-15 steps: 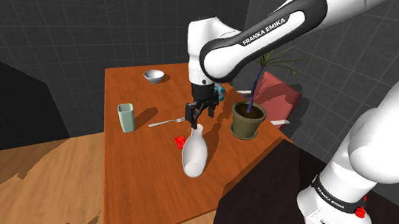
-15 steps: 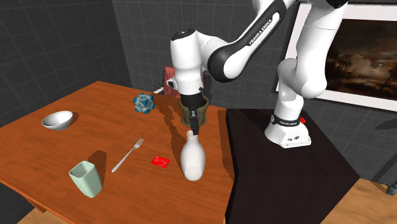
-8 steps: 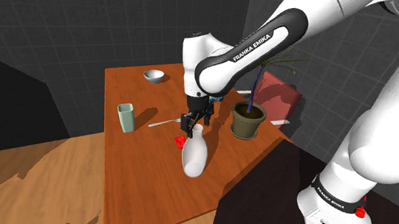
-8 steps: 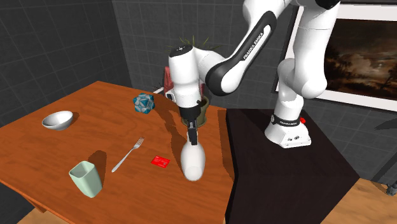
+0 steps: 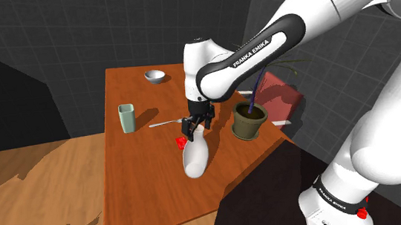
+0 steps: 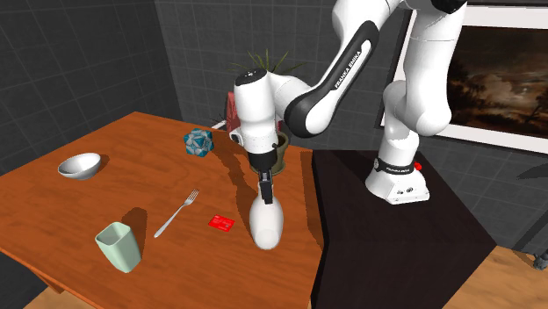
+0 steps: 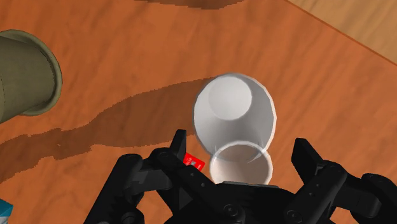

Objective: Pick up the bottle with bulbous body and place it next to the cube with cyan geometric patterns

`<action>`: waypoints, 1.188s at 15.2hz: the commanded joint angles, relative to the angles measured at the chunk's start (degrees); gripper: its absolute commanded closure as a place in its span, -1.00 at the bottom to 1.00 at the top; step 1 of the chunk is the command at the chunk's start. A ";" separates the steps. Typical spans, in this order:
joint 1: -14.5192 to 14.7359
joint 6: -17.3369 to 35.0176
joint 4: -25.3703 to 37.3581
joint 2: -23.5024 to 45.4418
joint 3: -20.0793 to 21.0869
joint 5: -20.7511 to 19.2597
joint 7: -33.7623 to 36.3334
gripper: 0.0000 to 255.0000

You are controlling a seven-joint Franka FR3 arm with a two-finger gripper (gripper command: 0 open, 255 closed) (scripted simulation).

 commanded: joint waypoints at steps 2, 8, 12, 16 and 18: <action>0.00 0.00 0.00 0.00 0.00 0.00 0.00 1.00; 0.00 0.02 -0.05 -0.03 0.00 0.01 -0.01 1.00; -0.01 -0.76 0.21 -0.58 0.02 0.26 -0.18 1.00; -0.06 -3.86 1.21 -2.80 0.04 1.17 -0.85 1.00; -0.07 -5.42 1.78 -3.84 0.02 1.56 -1.15 1.00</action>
